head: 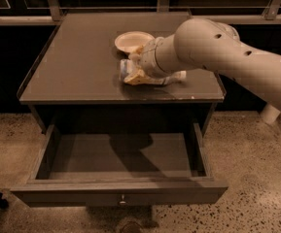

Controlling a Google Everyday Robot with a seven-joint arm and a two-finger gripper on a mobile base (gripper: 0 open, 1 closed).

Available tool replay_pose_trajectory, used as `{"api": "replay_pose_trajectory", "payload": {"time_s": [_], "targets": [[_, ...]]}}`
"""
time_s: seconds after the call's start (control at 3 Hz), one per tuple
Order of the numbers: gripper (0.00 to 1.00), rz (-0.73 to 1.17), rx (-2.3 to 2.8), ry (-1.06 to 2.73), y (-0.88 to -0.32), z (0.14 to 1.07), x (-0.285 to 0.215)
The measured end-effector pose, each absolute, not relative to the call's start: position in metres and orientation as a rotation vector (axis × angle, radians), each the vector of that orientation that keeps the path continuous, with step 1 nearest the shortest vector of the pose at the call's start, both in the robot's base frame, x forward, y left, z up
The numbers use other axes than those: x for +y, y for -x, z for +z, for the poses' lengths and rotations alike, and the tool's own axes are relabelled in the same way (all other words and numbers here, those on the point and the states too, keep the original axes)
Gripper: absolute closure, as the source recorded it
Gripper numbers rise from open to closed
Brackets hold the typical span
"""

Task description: Pick blue plastic bottle from top drawer and place on counter

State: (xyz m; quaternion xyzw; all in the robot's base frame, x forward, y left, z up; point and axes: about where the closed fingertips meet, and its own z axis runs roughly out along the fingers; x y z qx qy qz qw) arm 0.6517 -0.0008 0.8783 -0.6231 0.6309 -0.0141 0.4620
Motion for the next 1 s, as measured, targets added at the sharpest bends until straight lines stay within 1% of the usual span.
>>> {"api": "replay_pose_trajectory", "payload": {"time_s": [0.33,0.67,1.0], "targets": [[0.13,-0.035,1.552,1.533,-0.6517,0.8783,-0.0008],[0.0,-0.035,1.551,1.533,-0.6517,0.8783,-0.0007],[0.0,-0.035,1.551,1.533,-0.6517,0.8783,-0.0007]]}}
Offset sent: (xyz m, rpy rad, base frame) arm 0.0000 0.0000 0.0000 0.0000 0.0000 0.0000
